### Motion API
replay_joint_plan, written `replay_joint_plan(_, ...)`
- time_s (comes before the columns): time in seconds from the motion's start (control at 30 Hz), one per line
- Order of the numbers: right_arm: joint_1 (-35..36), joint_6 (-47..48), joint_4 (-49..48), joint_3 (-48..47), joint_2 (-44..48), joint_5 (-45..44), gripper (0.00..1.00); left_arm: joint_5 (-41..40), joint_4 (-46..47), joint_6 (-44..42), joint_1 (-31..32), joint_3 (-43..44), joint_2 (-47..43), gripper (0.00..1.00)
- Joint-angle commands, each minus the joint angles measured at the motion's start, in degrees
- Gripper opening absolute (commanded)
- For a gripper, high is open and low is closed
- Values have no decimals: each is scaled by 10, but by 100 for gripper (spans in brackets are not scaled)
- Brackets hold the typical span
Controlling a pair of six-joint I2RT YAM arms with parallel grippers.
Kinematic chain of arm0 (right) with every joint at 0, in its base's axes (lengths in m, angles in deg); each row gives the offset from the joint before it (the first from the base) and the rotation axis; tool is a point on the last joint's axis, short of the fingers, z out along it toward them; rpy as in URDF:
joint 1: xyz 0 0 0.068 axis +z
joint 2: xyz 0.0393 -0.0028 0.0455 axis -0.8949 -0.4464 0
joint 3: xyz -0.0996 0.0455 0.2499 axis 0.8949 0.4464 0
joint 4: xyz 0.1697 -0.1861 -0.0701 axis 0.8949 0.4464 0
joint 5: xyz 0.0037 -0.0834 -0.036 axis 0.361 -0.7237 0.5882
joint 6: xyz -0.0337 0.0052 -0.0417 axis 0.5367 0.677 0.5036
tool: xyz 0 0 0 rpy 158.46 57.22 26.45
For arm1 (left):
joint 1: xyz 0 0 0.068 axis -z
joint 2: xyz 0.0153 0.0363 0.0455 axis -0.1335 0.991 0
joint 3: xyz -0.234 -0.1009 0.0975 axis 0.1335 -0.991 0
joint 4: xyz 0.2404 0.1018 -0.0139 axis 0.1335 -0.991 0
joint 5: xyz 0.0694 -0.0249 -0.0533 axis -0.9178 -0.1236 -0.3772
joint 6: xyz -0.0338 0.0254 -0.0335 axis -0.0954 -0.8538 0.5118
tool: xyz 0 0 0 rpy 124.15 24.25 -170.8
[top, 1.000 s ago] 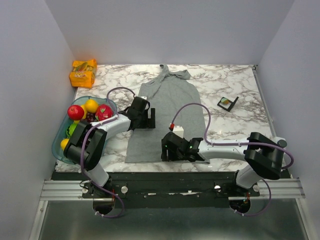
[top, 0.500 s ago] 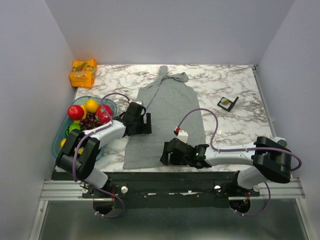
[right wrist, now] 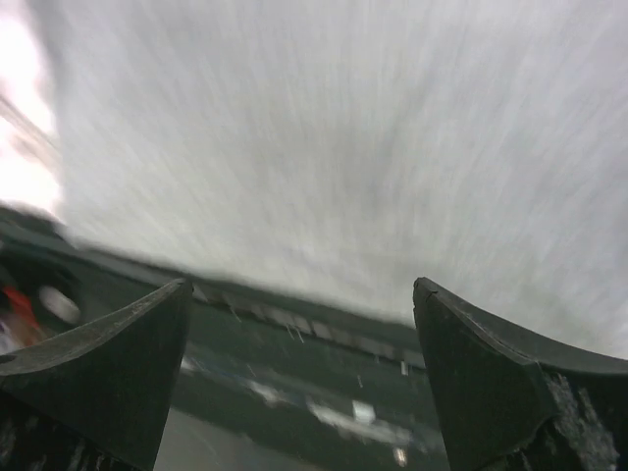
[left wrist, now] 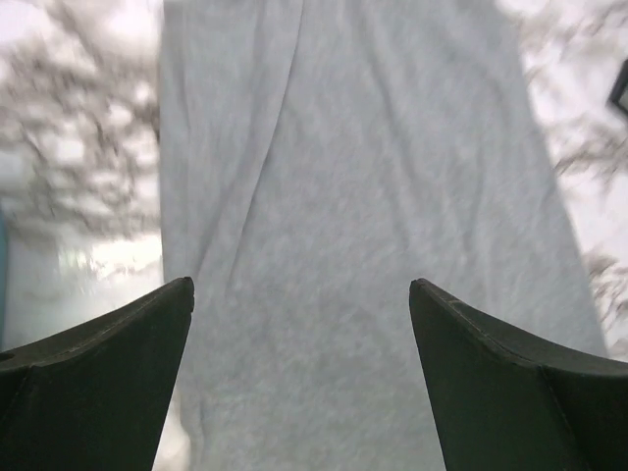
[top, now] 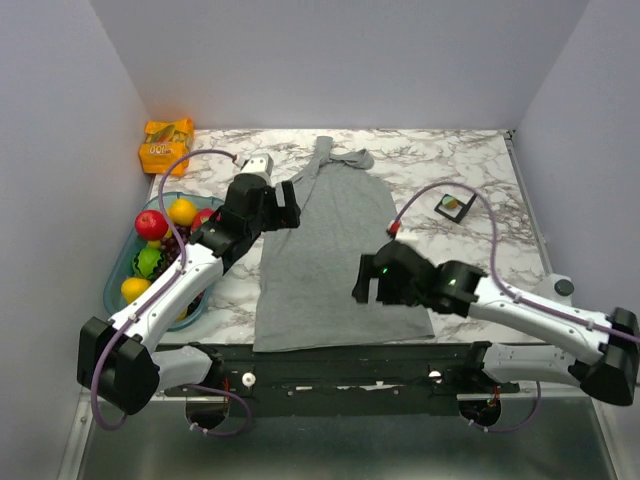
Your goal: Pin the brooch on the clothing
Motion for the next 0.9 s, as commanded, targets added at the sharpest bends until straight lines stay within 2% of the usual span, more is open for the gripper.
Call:
replay_joint_plan(0.0,-150,175,45,-78,46,-16,100,-62,56,-72,3,72,-10,99)
replay_joint_plan(0.13,-299,277,30,-170,1,38,99,-60,87,-113,1,69,4,99)
replay_joint_plan(0.17,-359,291,23,-183,-30,79,99,-49,85,-112,-1,65,7,99)
replay_joint_plan(0.37,-511,365,6,-313,-178,154,92,-4,72,-105,-3,57,0,99)
replay_joint_plan(0.63,-600,412,52,-489,-419,151,86,-25,62,-125,-7,66,13,99)
replay_joint_plan(0.87,-621,434,84,-590,-548,133,81,-9,60,-117,-19,68,24,99)
